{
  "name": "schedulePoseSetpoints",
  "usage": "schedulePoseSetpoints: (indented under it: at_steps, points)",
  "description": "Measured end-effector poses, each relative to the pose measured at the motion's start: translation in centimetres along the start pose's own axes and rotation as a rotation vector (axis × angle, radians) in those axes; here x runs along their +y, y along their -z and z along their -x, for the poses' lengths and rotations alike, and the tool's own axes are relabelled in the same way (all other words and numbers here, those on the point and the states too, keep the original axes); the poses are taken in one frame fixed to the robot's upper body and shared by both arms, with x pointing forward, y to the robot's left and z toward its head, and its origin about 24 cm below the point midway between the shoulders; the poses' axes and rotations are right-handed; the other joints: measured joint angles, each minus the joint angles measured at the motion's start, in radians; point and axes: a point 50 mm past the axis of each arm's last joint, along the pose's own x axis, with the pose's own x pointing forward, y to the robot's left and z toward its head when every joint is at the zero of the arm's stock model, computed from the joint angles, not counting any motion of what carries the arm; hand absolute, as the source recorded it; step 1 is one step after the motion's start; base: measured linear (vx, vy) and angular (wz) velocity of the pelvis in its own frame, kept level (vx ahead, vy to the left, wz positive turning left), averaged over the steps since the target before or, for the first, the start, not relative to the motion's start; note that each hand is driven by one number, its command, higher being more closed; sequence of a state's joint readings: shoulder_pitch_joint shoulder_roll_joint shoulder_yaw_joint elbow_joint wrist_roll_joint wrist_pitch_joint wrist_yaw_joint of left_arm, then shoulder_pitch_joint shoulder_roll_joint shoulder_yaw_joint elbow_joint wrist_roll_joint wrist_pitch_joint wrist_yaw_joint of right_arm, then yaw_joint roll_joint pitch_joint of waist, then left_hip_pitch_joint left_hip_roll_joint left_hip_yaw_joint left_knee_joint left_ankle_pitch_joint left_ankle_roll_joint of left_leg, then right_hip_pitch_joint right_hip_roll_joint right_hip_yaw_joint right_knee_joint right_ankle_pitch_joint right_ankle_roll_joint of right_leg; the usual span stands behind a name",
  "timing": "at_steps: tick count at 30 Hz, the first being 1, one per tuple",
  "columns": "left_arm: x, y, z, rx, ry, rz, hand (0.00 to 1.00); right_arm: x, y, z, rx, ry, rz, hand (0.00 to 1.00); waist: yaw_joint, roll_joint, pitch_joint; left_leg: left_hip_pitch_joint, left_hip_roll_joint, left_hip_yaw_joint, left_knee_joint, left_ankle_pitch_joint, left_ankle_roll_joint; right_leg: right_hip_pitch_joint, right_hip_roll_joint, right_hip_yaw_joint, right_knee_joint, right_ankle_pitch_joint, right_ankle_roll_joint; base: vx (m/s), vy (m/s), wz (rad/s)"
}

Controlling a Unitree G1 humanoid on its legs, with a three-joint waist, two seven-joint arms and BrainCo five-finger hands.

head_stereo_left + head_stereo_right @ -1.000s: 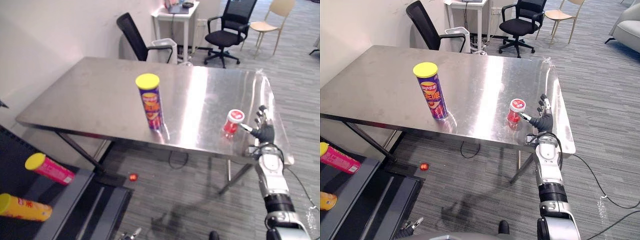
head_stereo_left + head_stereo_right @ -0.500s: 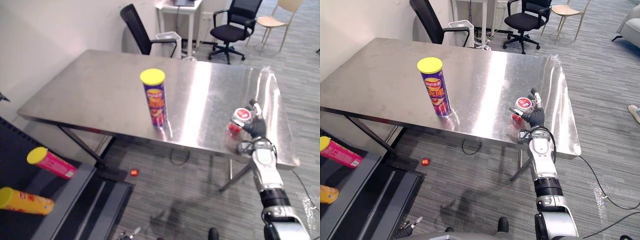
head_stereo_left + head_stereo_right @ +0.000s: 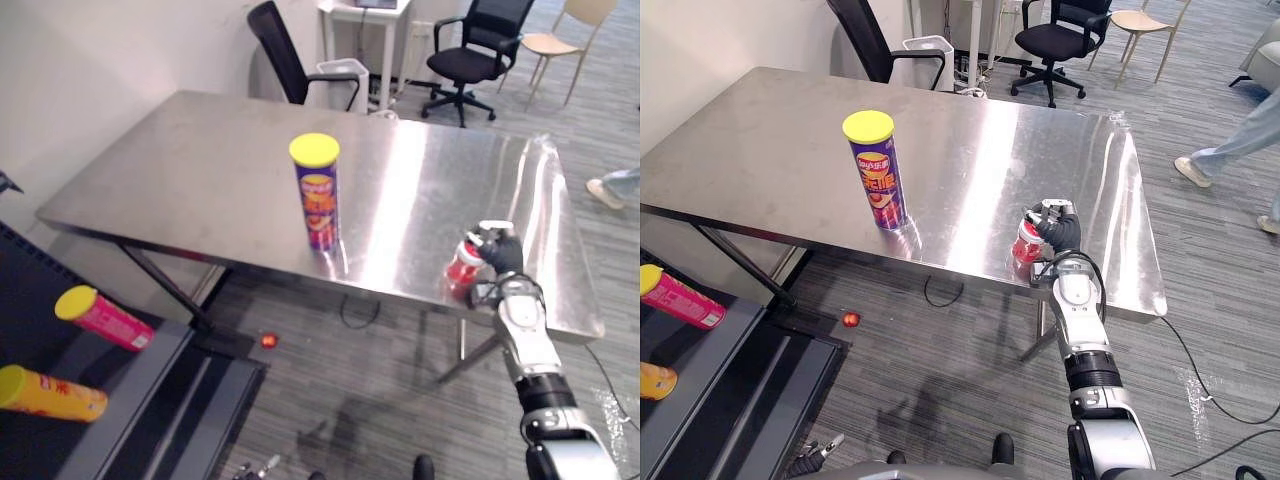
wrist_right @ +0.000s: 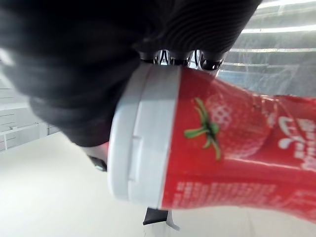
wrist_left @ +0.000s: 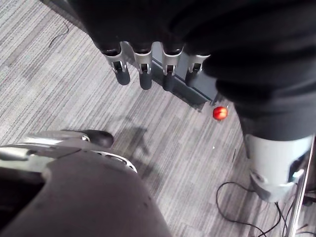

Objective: Put the gum and the chips on the shelf.

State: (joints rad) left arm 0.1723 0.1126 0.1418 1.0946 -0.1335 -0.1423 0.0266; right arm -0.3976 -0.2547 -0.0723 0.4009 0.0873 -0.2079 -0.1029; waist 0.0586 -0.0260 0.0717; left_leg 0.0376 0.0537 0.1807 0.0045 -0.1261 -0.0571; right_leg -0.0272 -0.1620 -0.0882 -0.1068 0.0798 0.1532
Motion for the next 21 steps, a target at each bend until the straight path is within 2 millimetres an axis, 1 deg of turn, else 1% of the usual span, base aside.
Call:
schedulePoseSetpoints:
  at_steps: [16,21]
  points:
    - [-0.07,-0.16,-0.04,-0.005,0.009,-0.043,0.0,-0.07,0.36,0.16,0.017,0.001,0.002,1.0,0.0,-0.001,0.0,0.013,0.0,-0.002,-0.002,0.0,0.0,0.014,0.0,-0.012,0.0,0.0,0.0,0.0,0.0,0.0]
    - [-0.09,-0.24,-0.07,-0.007,0.008,-0.05,0.0,-0.63,0.32,0.13,0.015,0.042,0.0,1.0,0.001,-0.001,0.0,0.014,0.0,-0.002,-0.002,0.0,0.0,0.015,0.0,-0.013,0.0,0.0,0.0,0.0,0.0,0.0]
